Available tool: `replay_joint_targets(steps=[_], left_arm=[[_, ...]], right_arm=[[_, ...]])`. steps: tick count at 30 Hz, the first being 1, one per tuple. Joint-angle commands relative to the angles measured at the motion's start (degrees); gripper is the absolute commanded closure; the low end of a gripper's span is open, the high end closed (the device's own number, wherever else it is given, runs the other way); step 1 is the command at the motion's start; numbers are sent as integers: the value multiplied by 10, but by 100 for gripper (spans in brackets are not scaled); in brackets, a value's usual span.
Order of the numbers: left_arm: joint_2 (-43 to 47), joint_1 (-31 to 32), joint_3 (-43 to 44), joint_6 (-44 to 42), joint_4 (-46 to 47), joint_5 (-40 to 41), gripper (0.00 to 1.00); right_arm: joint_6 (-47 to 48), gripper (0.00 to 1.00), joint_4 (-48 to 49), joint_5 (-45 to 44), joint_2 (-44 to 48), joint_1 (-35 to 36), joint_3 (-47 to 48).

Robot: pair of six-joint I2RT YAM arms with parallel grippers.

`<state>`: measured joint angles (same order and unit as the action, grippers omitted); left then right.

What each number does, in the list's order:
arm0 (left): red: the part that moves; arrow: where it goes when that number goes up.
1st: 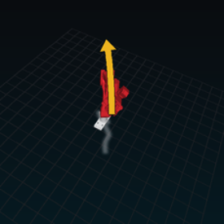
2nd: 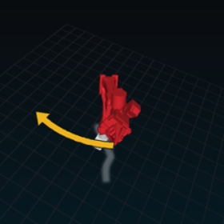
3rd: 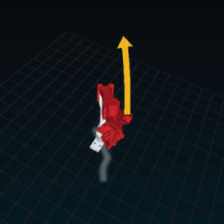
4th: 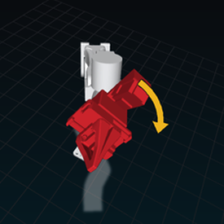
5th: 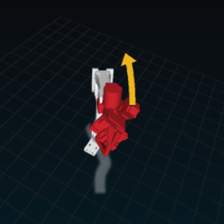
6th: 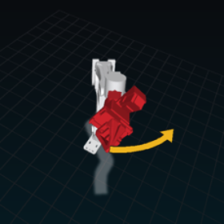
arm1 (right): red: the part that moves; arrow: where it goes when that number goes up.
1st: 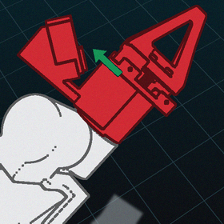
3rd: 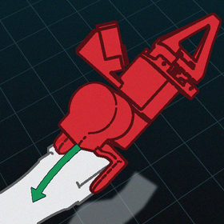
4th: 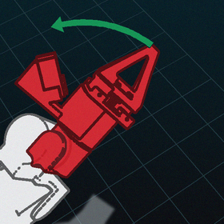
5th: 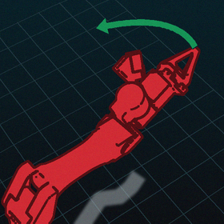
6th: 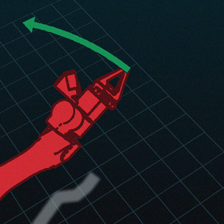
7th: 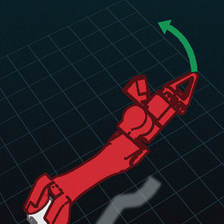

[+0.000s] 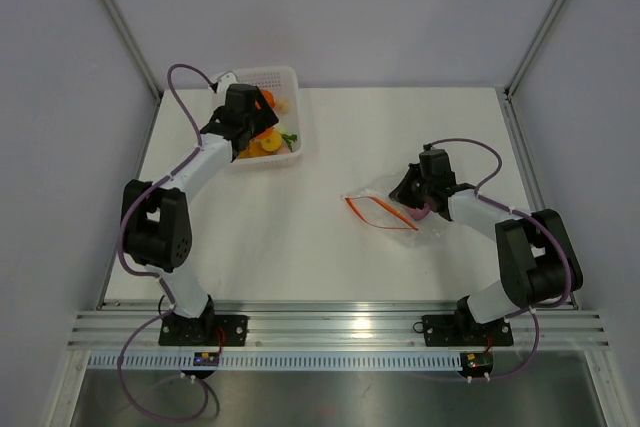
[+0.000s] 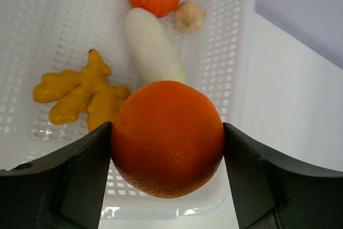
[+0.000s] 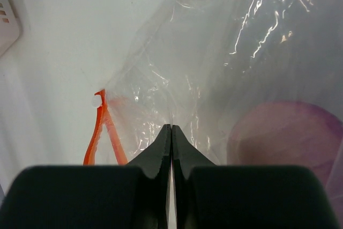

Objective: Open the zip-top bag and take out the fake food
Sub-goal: Place the fake fruit in the bin.

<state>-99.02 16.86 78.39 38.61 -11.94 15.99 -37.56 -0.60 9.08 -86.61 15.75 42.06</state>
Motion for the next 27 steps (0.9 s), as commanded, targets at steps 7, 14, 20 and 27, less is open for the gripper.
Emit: replay_joint_targets(steps=[7,14,20,27], left_arm=[[-24,-33,-10,-7,28,-7,25],[13,-33,-21,-11,17,-25,6],[67,-9,-57,-18,-13,-47,4],[162,46,-169,30,12,-143,3]], right_arm=[[-6,92,30,2,9,-2,-1],[-6,82,37,5,14,-2,-5],[5,59,25,-2,45,-3,-6],[44,33,-43,-37,122,34,5]])
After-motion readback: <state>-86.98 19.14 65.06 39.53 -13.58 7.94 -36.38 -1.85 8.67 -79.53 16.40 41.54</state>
